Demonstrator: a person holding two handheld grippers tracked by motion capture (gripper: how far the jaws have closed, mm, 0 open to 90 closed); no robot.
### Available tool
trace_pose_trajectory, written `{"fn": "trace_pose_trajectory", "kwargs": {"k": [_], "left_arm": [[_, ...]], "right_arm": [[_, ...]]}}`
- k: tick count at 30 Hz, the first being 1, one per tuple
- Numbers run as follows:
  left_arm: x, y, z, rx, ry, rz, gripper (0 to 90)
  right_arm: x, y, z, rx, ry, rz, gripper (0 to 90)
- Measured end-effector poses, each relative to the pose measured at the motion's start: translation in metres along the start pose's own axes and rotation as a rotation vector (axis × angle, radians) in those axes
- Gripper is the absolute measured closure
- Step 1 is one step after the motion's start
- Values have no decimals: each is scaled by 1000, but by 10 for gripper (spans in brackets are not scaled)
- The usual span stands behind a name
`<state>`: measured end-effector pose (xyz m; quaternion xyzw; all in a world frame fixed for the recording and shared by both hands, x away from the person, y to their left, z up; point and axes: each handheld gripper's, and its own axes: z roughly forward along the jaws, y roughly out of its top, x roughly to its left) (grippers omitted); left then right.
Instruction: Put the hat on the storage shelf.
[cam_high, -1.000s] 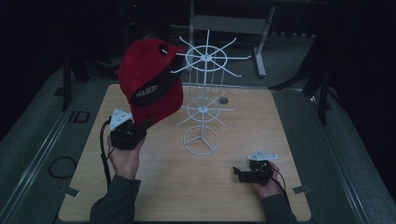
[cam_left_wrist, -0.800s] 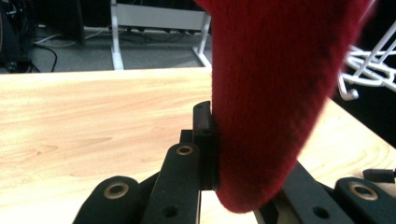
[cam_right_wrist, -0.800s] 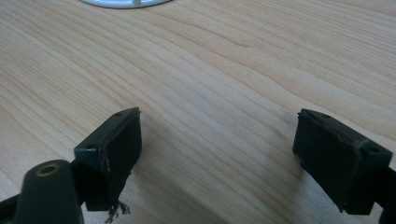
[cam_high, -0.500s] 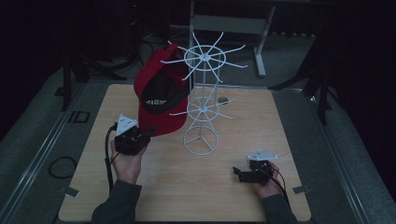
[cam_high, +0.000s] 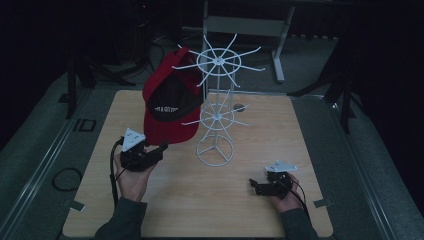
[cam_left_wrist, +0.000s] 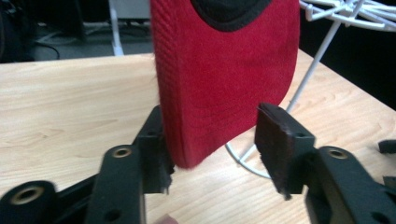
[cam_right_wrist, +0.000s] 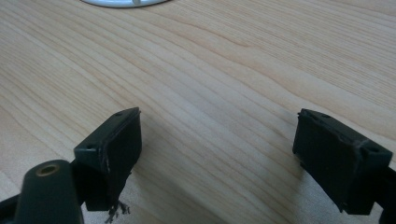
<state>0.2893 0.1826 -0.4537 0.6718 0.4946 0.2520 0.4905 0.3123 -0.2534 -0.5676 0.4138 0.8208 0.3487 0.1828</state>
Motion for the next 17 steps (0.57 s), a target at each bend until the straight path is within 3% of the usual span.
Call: {"fn": "trace_pose_trajectory", "kwargs": {"k": [4,12,17], "left_arm": [[3,-1,-2,-9,4,8,410],[10,-3,-2,-14,11,-15,332],[11,-4,-6,-62,0,-3,331]], "right_arm": [[0,0,0,-1,-1,1,153],[0,0,0,-1,-1,1,153],[0,0,0,-1,-1,2,153]]}}
